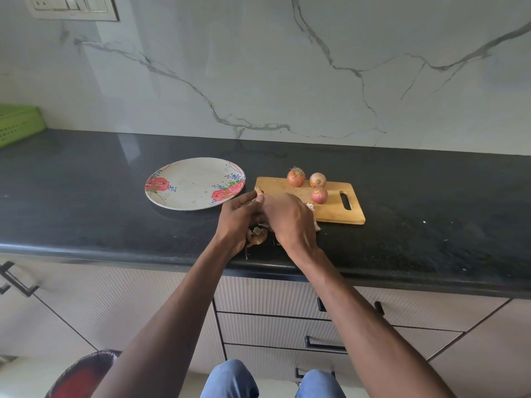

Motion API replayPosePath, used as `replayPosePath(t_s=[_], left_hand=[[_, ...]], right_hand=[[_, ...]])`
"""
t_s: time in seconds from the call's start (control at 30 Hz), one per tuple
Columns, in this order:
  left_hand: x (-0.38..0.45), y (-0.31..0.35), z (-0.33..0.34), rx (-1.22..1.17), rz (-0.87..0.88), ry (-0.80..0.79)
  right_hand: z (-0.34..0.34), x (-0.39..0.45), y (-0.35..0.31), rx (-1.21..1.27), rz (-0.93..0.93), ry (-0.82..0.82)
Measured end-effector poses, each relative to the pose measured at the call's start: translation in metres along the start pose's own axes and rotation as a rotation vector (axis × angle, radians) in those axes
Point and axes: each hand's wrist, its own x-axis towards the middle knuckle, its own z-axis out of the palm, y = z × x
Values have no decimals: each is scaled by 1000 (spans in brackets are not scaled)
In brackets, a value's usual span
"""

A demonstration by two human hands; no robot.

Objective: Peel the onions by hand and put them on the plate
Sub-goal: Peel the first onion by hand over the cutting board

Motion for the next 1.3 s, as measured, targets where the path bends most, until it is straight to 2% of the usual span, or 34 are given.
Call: replayPosePath(t_s=[0.13, 0.27, 0.53, 0.63, 0.77, 0.93, 1.3], left_hand=[[0, 0, -2, -31, 4, -33], [2, 2, -4, -73, -13, 5], [5, -3, -5, -116, -12, 39], [3, -2, -7, -107, 0, 12], [4, -2, -8, -75, 11, -35], [4, -4, -8, -3, 27, -102], [5, -6, -7, 83, 36, -60]], right_hand=[[-2, 0, 0, 36, 45, 0], [-2, 3, 6, 96, 138, 59], [-4, 6, 8, 196, 131, -12], [-10, 7, 5, 334, 140, -22], [-10, 6, 4, 399, 100, -63], [-6, 6, 7, 323, 80, -60], [1, 4, 7, 132, 18, -63]])
